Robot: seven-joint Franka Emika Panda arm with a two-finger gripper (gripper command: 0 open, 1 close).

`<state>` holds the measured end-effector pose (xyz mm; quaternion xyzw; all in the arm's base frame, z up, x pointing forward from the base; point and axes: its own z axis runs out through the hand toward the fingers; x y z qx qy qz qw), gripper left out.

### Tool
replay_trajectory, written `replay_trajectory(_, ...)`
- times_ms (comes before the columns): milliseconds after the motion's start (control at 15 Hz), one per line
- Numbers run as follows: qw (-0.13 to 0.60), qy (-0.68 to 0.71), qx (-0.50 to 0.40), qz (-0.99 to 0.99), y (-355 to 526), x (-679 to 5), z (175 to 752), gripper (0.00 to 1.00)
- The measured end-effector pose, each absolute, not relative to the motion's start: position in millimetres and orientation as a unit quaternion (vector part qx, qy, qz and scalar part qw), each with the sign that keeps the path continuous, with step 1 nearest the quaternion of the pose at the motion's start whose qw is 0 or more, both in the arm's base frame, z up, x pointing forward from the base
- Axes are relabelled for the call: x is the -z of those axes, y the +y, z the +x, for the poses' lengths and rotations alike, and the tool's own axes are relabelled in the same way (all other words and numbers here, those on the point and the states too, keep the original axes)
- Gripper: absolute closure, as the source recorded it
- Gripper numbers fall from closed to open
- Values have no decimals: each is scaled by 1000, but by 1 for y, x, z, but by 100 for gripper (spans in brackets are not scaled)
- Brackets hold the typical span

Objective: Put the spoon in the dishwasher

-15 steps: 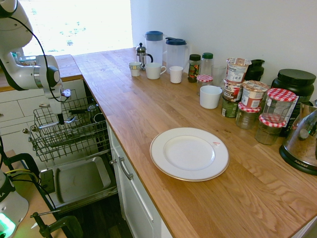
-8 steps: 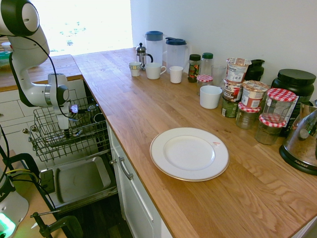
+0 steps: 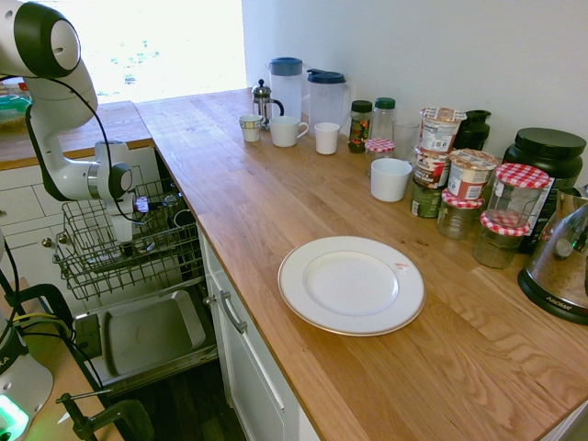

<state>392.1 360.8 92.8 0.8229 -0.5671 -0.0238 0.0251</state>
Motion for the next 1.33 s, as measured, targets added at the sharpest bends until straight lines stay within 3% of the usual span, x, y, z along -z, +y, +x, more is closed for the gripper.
replay_trajectory(667, 19, -564, 19, 825, 365, -105, 390, 0)
replay_trajectory(1333, 22, -573, -31, 818, 361, -261, 370, 0)
